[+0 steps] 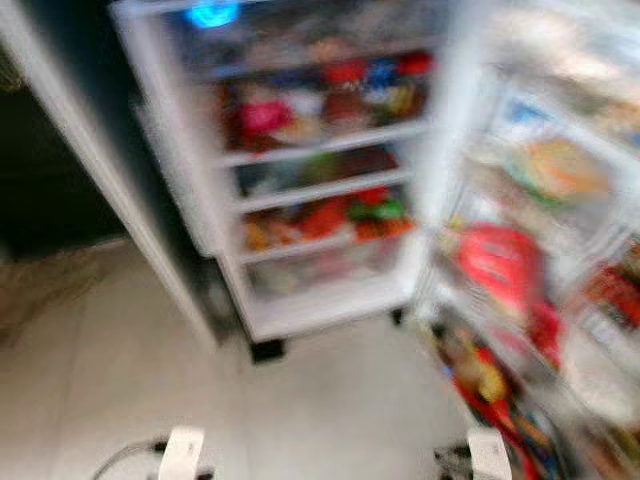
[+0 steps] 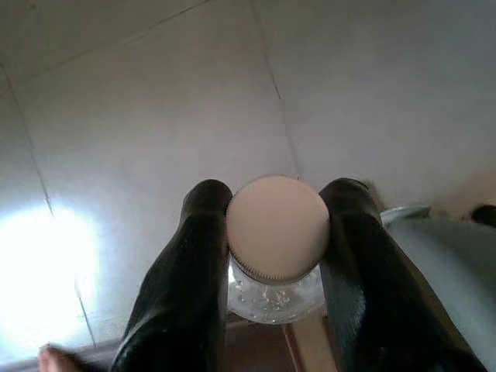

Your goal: Restocking fridge

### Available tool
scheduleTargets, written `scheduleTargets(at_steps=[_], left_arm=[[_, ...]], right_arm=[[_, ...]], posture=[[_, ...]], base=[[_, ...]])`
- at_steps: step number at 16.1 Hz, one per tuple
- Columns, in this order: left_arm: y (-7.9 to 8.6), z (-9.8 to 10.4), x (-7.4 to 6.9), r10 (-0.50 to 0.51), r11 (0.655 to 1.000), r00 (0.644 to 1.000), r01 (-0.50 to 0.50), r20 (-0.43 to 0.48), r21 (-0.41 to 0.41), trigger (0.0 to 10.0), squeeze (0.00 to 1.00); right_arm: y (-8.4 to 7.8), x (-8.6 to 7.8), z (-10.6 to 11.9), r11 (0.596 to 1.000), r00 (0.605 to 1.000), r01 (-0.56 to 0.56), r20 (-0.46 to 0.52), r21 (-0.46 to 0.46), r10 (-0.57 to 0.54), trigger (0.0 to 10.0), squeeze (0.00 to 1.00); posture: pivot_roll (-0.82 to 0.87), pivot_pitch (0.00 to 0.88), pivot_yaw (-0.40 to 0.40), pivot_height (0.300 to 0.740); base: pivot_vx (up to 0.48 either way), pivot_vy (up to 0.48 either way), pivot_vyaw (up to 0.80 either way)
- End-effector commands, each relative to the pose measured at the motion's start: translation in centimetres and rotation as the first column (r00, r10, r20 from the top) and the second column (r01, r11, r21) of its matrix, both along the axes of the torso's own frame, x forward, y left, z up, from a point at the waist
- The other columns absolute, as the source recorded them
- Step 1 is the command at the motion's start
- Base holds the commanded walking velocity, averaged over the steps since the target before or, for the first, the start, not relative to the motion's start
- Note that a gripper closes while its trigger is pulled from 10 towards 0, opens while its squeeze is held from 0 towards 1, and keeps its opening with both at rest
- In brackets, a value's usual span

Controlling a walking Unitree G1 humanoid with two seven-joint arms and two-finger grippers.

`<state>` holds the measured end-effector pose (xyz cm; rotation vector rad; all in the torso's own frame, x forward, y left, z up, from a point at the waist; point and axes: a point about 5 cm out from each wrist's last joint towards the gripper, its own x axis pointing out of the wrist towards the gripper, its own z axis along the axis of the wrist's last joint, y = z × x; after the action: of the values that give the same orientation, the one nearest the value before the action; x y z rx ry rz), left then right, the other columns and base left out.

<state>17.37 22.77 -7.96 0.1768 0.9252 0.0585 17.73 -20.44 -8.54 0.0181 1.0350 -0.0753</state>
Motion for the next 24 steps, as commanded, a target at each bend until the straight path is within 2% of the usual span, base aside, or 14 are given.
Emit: scheduleTargets(at_steps=[1,15,19,21,23,24], left_arm=[[0.0,-0.3,-0.5,0.012,1.0,1.0,-0.012,-0.026,-0.009,10.0,0.0],[0.0,-0.2,-0.4,-0.026,1.0,0.999,0.026,-0.021,-0.007,10.0,0.0],[-0.2,-0.1,-0.2,-0.068,0.997,0.998,0.068,-0.018,-0.027,10.0,0.0],[-0.4,0.1,0.2,-0.114,0.993,0.993,0.114,0.014,-0.019,10.0,0.0],[-0.5,0.4,0.6,-0.105,0.994,0.992,0.107,0.064,-0.019,10.0,0.0],[-0.6,1.3,2.2,-0.121,0.992,0.984,0.124,0.133,-0.014,10.0,0.0]], right_arm=[[0.0,-0.7,-0.3,1.0,1.0,0.019,-0.019,0.013,-0.019,10.0,0.0],[0.1,-0.7,-0.3,0.999,0.999,-0.034,-0.033,0.001,0.034,10.0,0.0],[0.0,-0.7,-0.3,0.999,0.999,-0.029,-0.032,-0.025,0.028,10.0,0.0],[0.0,-0.6,-0.3,0.999,0.999,-0.032,-0.031,-0.024,0.031,10.0,0.0],[-0.1,-0.5,-0.2,0.999,0.999,-0.04,-0.032,-0.026,0.039,10.0,0.0],[-0.1,-0.4,-0.2,0.998,0.998,-0.048,-0.033,-0.029,0.047,10.0,0.0]], posture=[[0.06,0.059,0.029,0.74],[0.07,0.044,0.036,0.74],[0.07,0.043,0.037,0.74],[0.08,0.048,0.027,0.74],[0.1,0.052,0.019,0.74],[0.1,0.055,0.016,0.74]], base=[[0.311,0.0,0.0],[0.314,0.0,0.0],[0.0,0.0,0.0],[0.0,0.0,0.0],[0.0,0.0,0.0],[0.0,0.0,0.0]])
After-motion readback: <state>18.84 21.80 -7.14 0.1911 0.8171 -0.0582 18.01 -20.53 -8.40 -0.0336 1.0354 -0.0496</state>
